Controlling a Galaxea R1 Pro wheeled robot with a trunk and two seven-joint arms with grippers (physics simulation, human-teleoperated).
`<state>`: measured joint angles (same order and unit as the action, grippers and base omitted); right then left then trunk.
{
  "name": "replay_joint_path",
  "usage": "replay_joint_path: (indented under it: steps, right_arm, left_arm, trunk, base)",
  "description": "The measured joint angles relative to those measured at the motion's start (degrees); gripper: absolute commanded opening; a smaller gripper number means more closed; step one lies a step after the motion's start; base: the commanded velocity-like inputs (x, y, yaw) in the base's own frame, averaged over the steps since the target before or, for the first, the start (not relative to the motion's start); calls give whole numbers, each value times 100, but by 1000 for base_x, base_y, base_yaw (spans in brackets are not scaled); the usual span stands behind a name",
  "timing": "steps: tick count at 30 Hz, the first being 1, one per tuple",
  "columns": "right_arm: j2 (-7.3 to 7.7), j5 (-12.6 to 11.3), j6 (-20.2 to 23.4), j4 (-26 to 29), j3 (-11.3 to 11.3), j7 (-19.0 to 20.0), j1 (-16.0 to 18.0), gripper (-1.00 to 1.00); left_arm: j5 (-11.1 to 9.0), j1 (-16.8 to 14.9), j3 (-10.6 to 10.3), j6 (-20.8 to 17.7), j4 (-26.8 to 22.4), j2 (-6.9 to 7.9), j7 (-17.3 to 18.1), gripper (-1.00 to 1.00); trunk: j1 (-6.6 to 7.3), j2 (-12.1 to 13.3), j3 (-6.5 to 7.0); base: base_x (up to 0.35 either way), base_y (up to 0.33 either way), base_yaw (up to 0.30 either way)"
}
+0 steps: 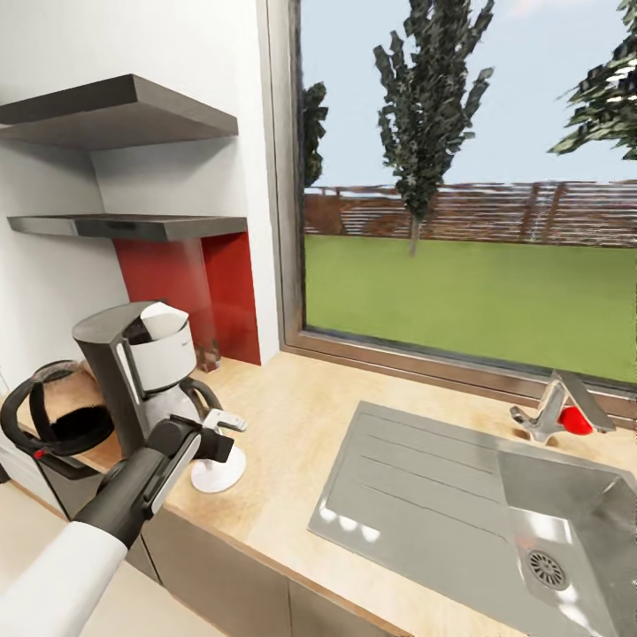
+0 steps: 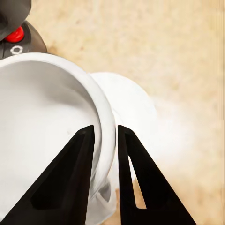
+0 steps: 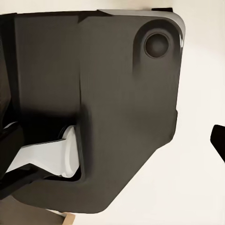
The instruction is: Set up a coffee station on the kitchen countertop: keep the coffee maker on the countertop, move the bottle of coffee from the kitchen shelf to the counter next to the coffee maker, place a paper coffee filter on top of the coffee maker, put the saucer next to the coffee maker with the coffee cup on the saucer, and place the electric kettle next to the coffee maker.
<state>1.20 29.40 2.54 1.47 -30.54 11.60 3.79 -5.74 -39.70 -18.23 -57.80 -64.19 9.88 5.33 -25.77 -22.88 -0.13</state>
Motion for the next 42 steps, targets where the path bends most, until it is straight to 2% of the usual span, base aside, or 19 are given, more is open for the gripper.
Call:
replay_joint_path:
  steps: [9, 16, 18, 20, 23, 37, 40, 42]
  right_arm:
    - [-1, 0, 0, -3, 0, -1, 0, 100]
    - [4, 0, 0, -8, 1, 0, 0, 100]
    - [4, 0, 0, -9, 2, 0, 0, 100]
    - [4, 0, 0, -9, 2, 0, 0, 100]
    - [4, 0, 0, -9, 3, 0, 0, 100]
    - [11, 0, 0, -9, 7, 0, 0, 100]
    - [12, 0, 0, -9, 6, 0, 0, 100]
    - [13, 0, 0, -9, 5, 0, 0, 100]
  left_arm:
    - [1, 114, 7, 47, 21, 0, -43, -100]
    - [23, 140, 35, 142, 480, -14, -79, -100]
    - [24, 140, 41, 215, 546, -23, -84, -100]
    - [26, 141, 54, 596, 652, -35, -90, -100]
    - [23, 141, 67, 723, 680, -42, -91, -100]
    - [11, 147, 36, 795, 762, -40, -83, -100]
    - [7, 146, 56, 846, 1066, -49, -79, -100]
    - [-18, 141, 88, 848, 1071, -48, -77, -100]
  trunk:
    - [0, 0, 0]
    - [0, 0, 0]
    - [0, 0, 0]
    - [0, 0, 0]
    - [0, 0, 0]
    - [0, 0, 0]
    - [1, -4, 2]
    - [1, -3, 1]
  base:
    - [0, 0, -10]
    - [0, 0, 0]
    - [0, 0, 0]
    - [0, 0, 0]
    - [0, 0, 0]
    - [40, 0, 0]
    - [3, 0, 0]
    - [0, 0, 0]
